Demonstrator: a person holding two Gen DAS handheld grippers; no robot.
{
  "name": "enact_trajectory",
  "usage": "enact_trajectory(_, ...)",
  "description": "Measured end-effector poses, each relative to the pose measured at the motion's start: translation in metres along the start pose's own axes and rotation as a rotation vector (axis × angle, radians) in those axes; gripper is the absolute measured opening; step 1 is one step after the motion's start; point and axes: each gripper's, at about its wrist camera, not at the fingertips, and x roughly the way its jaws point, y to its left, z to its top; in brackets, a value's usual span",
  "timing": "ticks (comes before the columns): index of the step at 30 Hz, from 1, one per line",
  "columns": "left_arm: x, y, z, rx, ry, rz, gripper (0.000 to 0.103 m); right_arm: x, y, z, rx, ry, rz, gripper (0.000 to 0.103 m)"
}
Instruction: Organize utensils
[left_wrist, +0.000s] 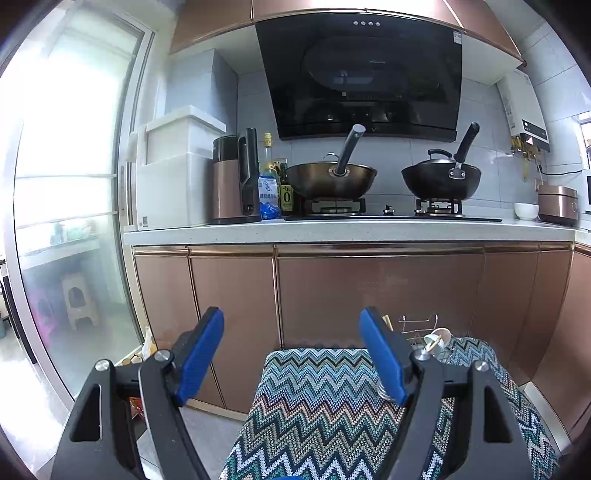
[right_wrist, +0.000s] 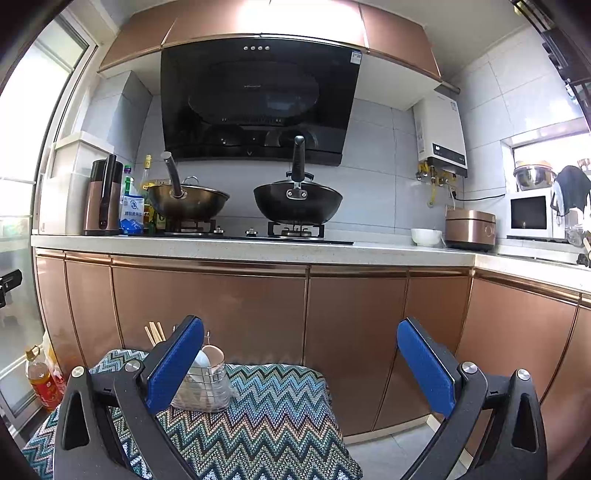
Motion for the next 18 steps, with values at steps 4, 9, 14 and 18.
enact_trajectory(4,-0.0009,0.0003,0.0003,0.001,-0.003,0.000,0.075,0.0001,0.0001,0.0007,-0.001,0.000,0.001,0.103)
enact_trajectory(9,-0.0031,-0.0012,0.0005,0.004,-0.008,-0.001,0.075,0.0002,0.0002,0.0008,-0.001,0.000,0.001,0.103)
enact_trajectory(14,-0.0047,-0.0034,0.0003,0.009,-0.014,-0.002,0.075,-0.0006,0.0007,0.0006,-0.002,0.001,0.001,0.103)
enact_trajectory(18,-0.0045,-0.0030,0.0009,0.003,-0.022,0.011,0.075,-0.0015,-0.0001,0.0009,-0.001,-0.001,-0.002,0.103)
